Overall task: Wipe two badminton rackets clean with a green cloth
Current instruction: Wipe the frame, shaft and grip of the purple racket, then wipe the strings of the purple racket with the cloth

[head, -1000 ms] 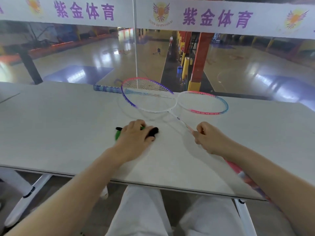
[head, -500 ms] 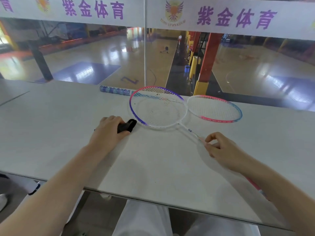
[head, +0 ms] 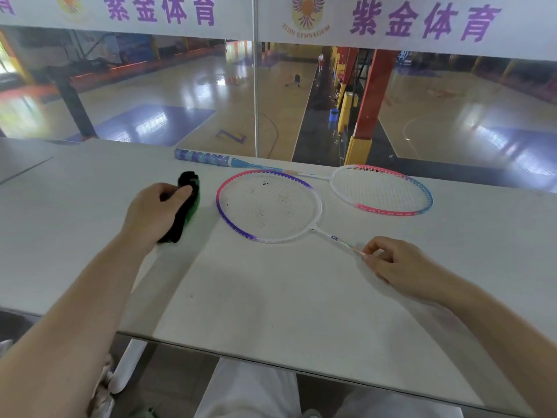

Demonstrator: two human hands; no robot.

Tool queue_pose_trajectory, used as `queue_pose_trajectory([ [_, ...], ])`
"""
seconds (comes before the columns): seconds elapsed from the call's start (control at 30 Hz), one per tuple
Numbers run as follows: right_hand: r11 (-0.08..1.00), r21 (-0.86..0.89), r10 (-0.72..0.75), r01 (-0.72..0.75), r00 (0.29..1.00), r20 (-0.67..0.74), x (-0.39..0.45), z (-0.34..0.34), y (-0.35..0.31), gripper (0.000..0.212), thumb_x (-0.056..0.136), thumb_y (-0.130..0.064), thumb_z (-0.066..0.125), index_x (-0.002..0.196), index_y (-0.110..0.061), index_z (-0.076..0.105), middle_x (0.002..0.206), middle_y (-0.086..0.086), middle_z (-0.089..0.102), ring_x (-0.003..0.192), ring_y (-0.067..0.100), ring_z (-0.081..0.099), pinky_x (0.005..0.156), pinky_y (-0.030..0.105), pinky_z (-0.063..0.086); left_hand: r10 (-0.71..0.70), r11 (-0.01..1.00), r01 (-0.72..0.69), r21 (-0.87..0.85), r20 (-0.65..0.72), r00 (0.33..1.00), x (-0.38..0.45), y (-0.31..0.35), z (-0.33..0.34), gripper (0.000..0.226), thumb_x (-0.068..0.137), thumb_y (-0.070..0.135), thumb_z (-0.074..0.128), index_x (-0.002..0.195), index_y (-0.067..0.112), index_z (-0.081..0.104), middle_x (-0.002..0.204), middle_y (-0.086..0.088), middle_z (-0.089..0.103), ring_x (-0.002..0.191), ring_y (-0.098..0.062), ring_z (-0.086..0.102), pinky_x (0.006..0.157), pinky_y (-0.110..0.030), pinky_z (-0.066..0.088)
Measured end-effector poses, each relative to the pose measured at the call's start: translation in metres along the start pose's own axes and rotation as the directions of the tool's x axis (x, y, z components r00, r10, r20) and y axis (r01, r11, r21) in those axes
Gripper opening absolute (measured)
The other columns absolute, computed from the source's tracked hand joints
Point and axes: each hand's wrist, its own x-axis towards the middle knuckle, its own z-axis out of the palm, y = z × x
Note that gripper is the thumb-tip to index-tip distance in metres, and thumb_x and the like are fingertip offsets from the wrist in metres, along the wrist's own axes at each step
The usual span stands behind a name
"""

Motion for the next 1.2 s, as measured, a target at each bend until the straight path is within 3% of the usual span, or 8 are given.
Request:
queue_pose_trajectory([
  [0.23, 0.986, -0.166, -0.016, 0.003, 0.997, -0.079, 0.005, -0.012, 0.014, 0.013, 0.093, -0.041, 0.055, 0.082, -0.038, 0.062, 0.073, -0.015, 0.063, 0.071, 0.013, 0.061, 0.072, 0.04, 0.054, 0.079, 0.98, -0.038, -0.197, 0.204, 0.976, -0.018, 0.035, 0.001, 0.01, 0.09, 0.03, 0.068, 0.096, 0.023, 0.066, 0.091, 0.003, 0.067, 0.074, -0.013, 0.061, 0.065, -0.026, 0.044],
  [0.5, 0.954, -0.281, -0.145, 0.103, 0.981, -0.132, 0.007, -0.022, 0.022, 0.013, 0.094, -0.027, 0.06, 0.084, -0.034, 0.065, 0.082, -0.014, 0.06, 0.076, 0.006, 0.056, 0.075, 0.029, 0.05, 0.155, 0.95, -0.009, -0.311, 0.449, 0.88, -0.037, 0.052, 0.018, 0.016, 0.09, 0.008, 0.067, 0.101, 0.02, 0.068, 0.091, 0.005, 0.071, 0.076, -0.003, 0.066, 0.066, -0.014, 0.049],
  [0.77, 0.946, -0.308, -0.154, 0.105, 0.978, -0.142, 0.001, -0.021, 0.015, 0.014, 0.094, -0.026, 0.061, 0.085, -0.037, 0.062, 0.087, -0.013, 0.061, 0.081, 0.005, 0.055, 0.078, 0.027, 0.048, 0.136, 0.946, 0.026, -0.322, 0.47, 0.872, -0.051, 0.058, 0.036, 0.006, 0.092, 0.02, 0.067, 0.097, 0.019, 0.069, 0.08, 0.009, 0.074, 0.073, 0.0, 0.068, 0.062, -0.01, 0.048],
  [0.87, 0.931, -0.345, -0.187, 0.118, 0.967, -0.175, 0.004, -0.018, 0.007, 0.015, 0.093, -0.022, 0.061, 0.101, -0.035, 0.064, 0.101, -0.013, 0.06, 0.092, 0.008, 0.055, 0.086, 0.027, 0.044, 0.147, 0.932, 0.047, -0.359, 0.495, 0.857, -0.056, 0.062, 0.038, 0.007, 0.093, 0.02, 0.065, 0.097, 0.017, 0.069, 0.081, 0.008, 0.074, 0.075, -0.004, 0.069, 0.064, -0.013, 0.049],
  [0.93, 0.967, -0.182, -0.221, 0.179, 0.942, -0.251, 0.006, -0.012, -0.013, 0.021, 0.093, -0.02, 0.061, 0.106, -0.036, 0.063, 0.101, -0.016, 0.06, 0.094, 0.003, 0.055, 0.084, 0.018, 0.041, 0.15, 0.906, 0.088, -0.413, 0.509, 0.847, -0.062, 0.067, 0.042, 0.009, 0.093, 0.02, 0.064, 0.097, 0.015, 0.07, 0.083, 0.006, 0.075, 0.077, -0.006, 0.069, 0.067, -0.016, 0.05],
  [1.0, 0.958, 0.109, -0.228, 0.267, 0.933, -0.277, 0.008, -0.003, -0.044, 0.021, 0.092, -0.024, 0.062, 0.106, -0.04, 0.062, 0.096, -0.017, 0.064, 0.091, 0.0, 0.06, 0.084, 0.017, 0.045, 0.155, 0.89, 0.105, -0.443, 0.512, 0.845, -0.071, 0.072, 0.046, 0.011, 0.093, 0.021, 0.064, 0.099, 0.015, 0.07, 0.086, 0.003, 0.075, 0.078, -0.008, 0.069, 0.066, -0.017, 0.049],
  [1.1, 0.818, 0.502, -0.265, 0.28, 0.959, -0.103, 0.011, 0.018, -0.092, 0.033, 0.094, -0.039, 0.06, 0.126, -0.04, 0.052, 0.108, -0.011, 0.068, 0.099, 0.003, 0.066, 0.091, 0.029, 0.051, 0.166, 0.878, 0.099, -0.467, 0.494, 0.854, -0.083, 0.08, 0.055, 0.014, 0.09, 0.021, 0.067, 0.104, 0.017, 0.066, 0.089, 0.0, 0.075, 0.08, -0.014, 0.071, 0.062, -0.021, 0.05],
  [1.2, 0.76, 0.578, -0.266, 0.296, 0.954, -0.138, 0.019, 0.04, -0.121, 0.039, 0.094, -0.039, 0.061, 0.13, -0.037, 0.048, 0.116, -0.007, 0.065, 0.104, 0.005, 0.064, 0.093, 0.031, 0.054, 0.183, 0.886, 0.029, -0.462, 0.407, 0.895, -0.089, 0.083, 0.06, 0.016, 0.087, 0.022, 0.072, 0.101, 0.02, 0.065, 0.085, 0.003, 0.075, 0.084, -0.015, 0.072, 0.073, -0.028, 0.055],
])
